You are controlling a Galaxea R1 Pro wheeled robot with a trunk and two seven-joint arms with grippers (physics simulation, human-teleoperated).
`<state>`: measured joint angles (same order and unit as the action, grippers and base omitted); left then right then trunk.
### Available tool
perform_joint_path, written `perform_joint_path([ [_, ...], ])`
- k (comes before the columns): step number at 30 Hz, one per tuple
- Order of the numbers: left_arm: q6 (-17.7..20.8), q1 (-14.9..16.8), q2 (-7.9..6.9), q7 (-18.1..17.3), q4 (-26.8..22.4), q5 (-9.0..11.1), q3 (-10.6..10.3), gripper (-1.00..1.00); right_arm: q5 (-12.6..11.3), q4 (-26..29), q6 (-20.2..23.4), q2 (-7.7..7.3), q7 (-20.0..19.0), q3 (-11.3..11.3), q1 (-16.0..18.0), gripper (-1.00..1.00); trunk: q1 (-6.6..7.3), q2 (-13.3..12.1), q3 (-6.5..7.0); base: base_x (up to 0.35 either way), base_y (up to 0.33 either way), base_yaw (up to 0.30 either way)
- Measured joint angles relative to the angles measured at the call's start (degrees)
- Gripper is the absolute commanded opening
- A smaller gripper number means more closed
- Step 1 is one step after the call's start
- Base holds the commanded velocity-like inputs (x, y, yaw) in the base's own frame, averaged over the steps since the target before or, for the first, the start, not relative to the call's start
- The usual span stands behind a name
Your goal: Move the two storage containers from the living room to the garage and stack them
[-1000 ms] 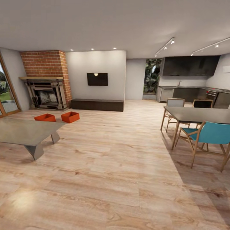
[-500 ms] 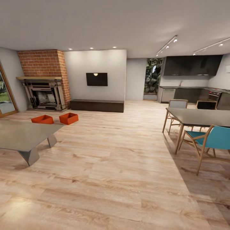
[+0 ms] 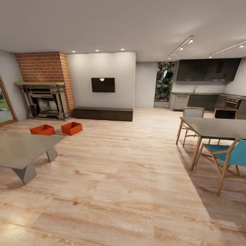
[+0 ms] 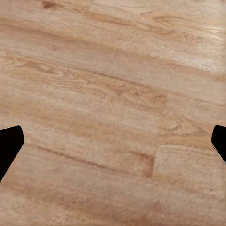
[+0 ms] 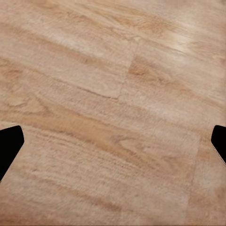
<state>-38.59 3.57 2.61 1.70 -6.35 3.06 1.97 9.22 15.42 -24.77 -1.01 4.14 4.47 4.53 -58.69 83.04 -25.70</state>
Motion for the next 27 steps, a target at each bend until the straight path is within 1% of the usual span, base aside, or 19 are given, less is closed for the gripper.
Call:
perform_joint_path([
  [6, 0.0, -0.01, 0.0, 0.0, 0.0, 0.01, 0.0, 1.0, 0.01, -0.01, 0.04, 0.0, 0.0, 0.0, 0.01, 1.0, 0.0, 0.0, 0.0, 0.329, 0.0, 0.1],
  [17, 0.0, -0.01, 0.0, 0.0, 0.02, 0.01, 0.0, 1.0, 0.01, -0.01, 0.03, 0.0, 0.0, 0.0, 0.01, 1.0, 0.0, 0.0, 0.0, 0.329, 0.0, 0.222],
  [27, 0.0, 0.0, 0.0, 0.0, 0.01, 0.0, 0.01, 1.0, 0.0, 0.0, 0.03, 0.0, 0.0, 0.0, 0.0, 1.0, 0.0, 0.0, 0.0, 0.329, 0.0, 0.024],
])
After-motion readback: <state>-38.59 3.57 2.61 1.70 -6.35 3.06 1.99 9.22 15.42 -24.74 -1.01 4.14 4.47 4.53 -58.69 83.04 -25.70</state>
